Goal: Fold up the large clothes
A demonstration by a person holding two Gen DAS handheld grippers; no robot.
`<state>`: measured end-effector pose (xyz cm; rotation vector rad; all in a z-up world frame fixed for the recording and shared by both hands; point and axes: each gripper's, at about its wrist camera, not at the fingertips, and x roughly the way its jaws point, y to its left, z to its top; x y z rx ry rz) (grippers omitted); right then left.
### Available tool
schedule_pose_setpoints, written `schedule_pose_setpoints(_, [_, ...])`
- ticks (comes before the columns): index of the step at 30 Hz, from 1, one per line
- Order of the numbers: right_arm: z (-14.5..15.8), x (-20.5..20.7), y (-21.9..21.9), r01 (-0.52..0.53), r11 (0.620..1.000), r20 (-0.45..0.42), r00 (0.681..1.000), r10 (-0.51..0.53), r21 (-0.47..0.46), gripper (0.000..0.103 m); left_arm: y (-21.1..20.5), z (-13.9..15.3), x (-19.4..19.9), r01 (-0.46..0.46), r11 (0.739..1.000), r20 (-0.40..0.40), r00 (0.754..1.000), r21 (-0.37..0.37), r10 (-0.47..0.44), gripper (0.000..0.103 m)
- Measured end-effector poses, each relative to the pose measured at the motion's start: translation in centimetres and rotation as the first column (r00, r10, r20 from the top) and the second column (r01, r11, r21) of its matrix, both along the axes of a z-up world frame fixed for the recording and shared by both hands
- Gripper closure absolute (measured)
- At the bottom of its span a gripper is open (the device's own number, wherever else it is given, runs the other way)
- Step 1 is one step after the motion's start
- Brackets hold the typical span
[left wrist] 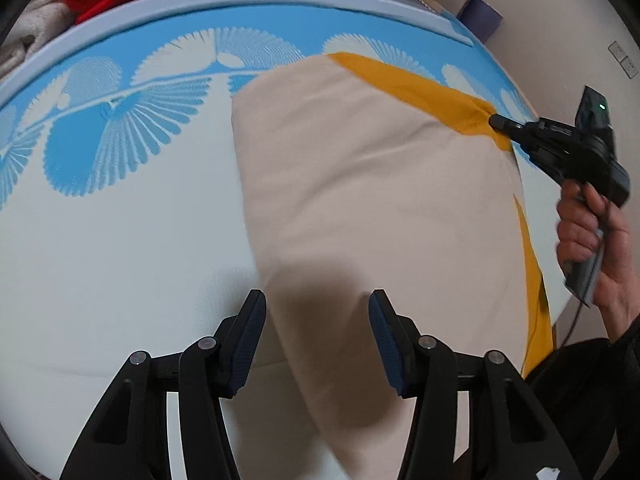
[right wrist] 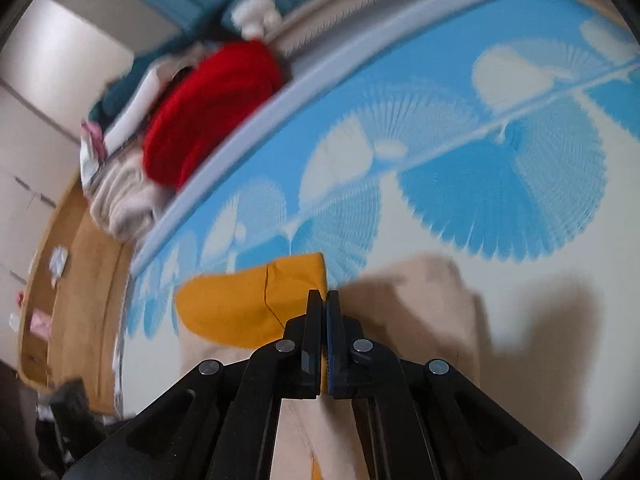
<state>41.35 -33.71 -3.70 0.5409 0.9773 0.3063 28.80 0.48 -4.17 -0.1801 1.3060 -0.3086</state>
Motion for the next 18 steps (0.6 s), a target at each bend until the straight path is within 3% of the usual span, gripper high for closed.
schedule_pose_setpoints(3, [-1.5,0.6,-0.4,0.099,0.976,-0.053,0.992,-0.111,-0.193,0.102,-1.1,-0.7,-0.5,0.053,0.998,-0.021,0.998,0.033,-0.052,0.055])
schedule_pose_setpoints(7, [-3.4,1.3,0.1,0.081,0.970,-0.123,0.986,-0.112,-0.229,0.101,-1.7,-0.7,-1.3,0.085,0.995,-0.017,0.996,0.049,-0.084,0.054])
schedule_pose_setpoints(9, [-3.3,1.3,1.0,0.049,0.957,-0.123,0.989,-0.087,-0.285,0.100,-1.8,0.0,-1.7,0.105,0.994,0.002,0.994,0.009,-0.105,0.054])
schedule_pose_setpoints(10, [-3.1,1.2,1.4,0.039,0.943,-0.114,0.990,-0.081,-0.331,0.093,-2.0,0.2,-1.9,0.124,0.992,0.011,0.992,-0.007,-0.124,0.054])
schedule_pose_setpoints(12, [-1.8,0.6,1.7,0.041,0.910,-0.076,0.994,-0.080,-0.413,0.092,-3.1,0.4,-2.7,0.189,0.982,0.015,0.982,-0.001,-0.189,0.054])
schedule_pose_setpoints(15, [0.5,-1.3,0.7,0.010,0.919,-0.009,1.000,-0.014,-0.395,0.086,-4.6,-1.0,-3.9,0.263,0.959,-0.019,0.965,0.104,-0.262,0.055])
schedule_pose_setpoints(17, [1.9,-3.3,1.0,-0.108,0.943,0.027,0.992,0.123,-0.316,0.085,-5.0,-1.3,-4.3,0.268,0.954,-0.025,0.963,0.130,-0.268,0.055])
schedule_pose_setpoints(18, [2.2,-4.4,1.5,-0.193,0.934,0.027,0.977,0.210,-0.302,0.085,-5.0,-1.1,-4.4,0.266,0.956,-0.021,0.964,0.121,-0.266,0.054])
